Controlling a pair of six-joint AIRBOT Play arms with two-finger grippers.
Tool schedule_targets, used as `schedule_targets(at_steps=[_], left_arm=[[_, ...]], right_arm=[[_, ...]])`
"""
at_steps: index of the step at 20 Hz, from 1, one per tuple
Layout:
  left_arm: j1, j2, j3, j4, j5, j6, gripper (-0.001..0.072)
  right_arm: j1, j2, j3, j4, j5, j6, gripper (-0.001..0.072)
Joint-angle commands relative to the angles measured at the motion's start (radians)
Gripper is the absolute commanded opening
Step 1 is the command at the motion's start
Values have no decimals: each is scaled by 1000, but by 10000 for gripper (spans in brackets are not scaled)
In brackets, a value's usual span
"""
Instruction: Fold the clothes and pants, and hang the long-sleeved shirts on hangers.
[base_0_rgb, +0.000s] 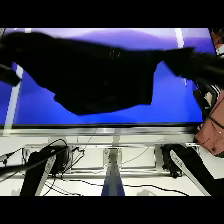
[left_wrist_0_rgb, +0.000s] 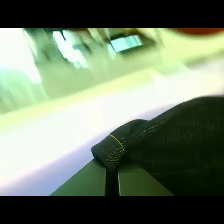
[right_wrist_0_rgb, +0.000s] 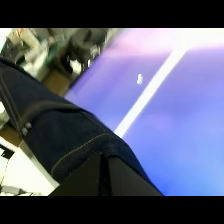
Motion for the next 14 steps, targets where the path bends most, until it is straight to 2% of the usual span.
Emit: schedule_targets(at_steps=[1,2,4,6,8,9,14], left_arm=[[-27,-158,-145,-79,32,-44,25],[-54,-238,-172,-81,84,-43,25],[-120,-411,-176,-84,190,-38,24],[-180,-536,-162,-132,259,-45,24],[-217,-598,-159,-204,217,-46,24],[-235,-614,-159,-193,165,-57,24],[-319,-710,-159,-55,-212,-295,24]], right_arm=[[124,-47,-192,-93,-278,82,28],[145,-90,-234,-124,-414,105,28],[132,-199,-255,-163,-594,166,28],[79,-320,-239,-158,-649,200,28],[22,-406,-216,-164,-545,198,28],[-6,-436,-208,-189,-467,195,28],[-135,-489,-207,-471,-138,180,28]])
